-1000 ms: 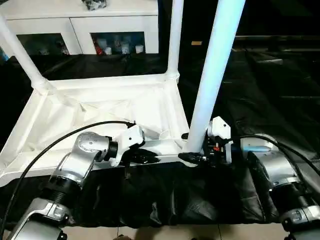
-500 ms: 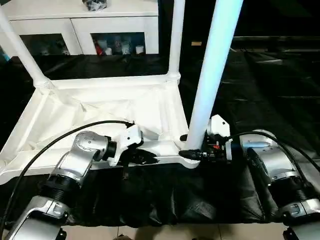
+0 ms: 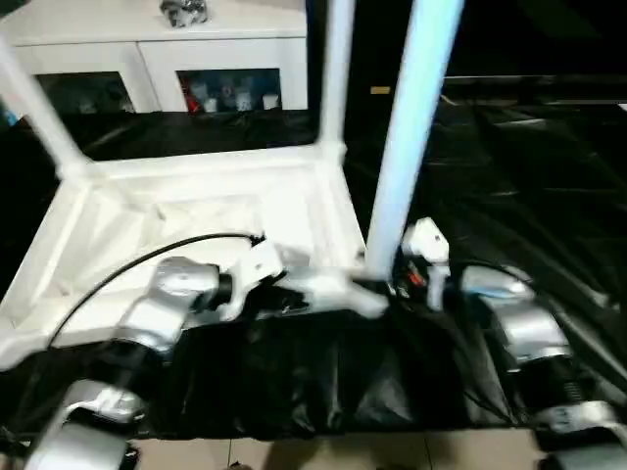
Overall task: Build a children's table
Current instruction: Rotate leg to tighten
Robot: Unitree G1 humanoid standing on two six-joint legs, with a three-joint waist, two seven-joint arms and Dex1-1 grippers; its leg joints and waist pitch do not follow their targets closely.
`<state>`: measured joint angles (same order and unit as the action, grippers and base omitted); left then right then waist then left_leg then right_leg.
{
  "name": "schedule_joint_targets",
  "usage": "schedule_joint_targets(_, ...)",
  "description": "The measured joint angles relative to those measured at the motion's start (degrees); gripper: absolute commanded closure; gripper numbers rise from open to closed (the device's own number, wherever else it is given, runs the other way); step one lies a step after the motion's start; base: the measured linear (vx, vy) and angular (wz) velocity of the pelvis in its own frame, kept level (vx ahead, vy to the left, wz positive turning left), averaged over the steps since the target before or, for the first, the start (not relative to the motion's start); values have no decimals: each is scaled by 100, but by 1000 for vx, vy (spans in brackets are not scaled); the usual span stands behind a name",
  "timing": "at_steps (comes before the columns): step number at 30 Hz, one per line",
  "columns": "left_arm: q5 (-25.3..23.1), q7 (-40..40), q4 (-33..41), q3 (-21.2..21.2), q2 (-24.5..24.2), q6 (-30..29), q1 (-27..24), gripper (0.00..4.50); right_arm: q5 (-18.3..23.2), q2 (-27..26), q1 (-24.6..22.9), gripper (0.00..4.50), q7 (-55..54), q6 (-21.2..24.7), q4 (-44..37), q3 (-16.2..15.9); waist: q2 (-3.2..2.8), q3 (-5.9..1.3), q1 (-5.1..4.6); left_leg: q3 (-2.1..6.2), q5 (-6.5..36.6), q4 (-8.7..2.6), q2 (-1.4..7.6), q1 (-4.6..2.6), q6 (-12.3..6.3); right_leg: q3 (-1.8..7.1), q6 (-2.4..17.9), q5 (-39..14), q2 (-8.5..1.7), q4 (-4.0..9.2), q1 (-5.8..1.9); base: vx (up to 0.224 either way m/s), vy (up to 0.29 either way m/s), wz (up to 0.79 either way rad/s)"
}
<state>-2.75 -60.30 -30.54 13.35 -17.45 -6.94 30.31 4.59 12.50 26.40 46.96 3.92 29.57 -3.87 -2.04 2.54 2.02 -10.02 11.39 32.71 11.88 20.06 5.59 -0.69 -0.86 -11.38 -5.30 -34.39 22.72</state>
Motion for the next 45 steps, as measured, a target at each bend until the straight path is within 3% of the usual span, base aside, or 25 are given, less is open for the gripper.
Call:
schedule_joint_targets(9,-240,724,-4,-66,497,-327,3,450,-346,-794,-34,254,-1958,109,9,345,-81,-46,-35,4,0,-19,-2,1,0,0,-27,-13,1,10,-3,0,0,0)
schedule_joint_targets(12,-255,781,-39,-68,514,-295,21,450,-447,-911,21,184,-2202,92,49,365,-97,-59,-44,6,0,-38,-2,2,0,-4,-28,-12,3,27,-3,0,0,0)
schedule_joint_targets(16,-250,741,-67,-72,513,-274,58,450,-318,-936,7,161,-2141,108,3,410,-100,-60,-42,5,0,-42,-2,5,0,-4,-9,1,4,29,-1,0,0,0)
schedule_joint_targets(19,-235,568,-62,-59,473,-170,61,450,-288,-690,-118,133,-1608,100,-193,370,-102,-60,-29,3,0,-51,-1,13,0,-7,-18,0,4,30,8,0,0,0)
schedule_joint_targets(26,-33,-149,-30,-47,106,89,32,450,-180,47,-219,133,-125,29,-444,-21,-102,-56,-3,7,-2,-51,3,47,-1,-24,-33,-13,20,33,32,0,0,0)
schedule_joint_targets(33,99,-806,80,79,-77,206,-7,450,51,756,-187,62,1371,244,-468,-304,-98,-45,78,0,-3,-4,4,61,-57,-21,-28,-18,-2,42,37,0,0,0)
schedule_joint_targets(40,200,-1109,81,113,-222,320,-8,450,25,1016,-155,62,1929,186,-442,-520,-89,5,100,0,-4,-3,7,57,-55,-22,-28,-17,-1,32,38,0,0,0)
schedule_joint_targets(45,235,-1208,81,115,-269,318,-8,450,68,1012,-118,106,2016,233,-413,-536,-88,9,105,-1,-4,-3,7,57,-56,-23,-28,-17,2,32,39,0,0,0)
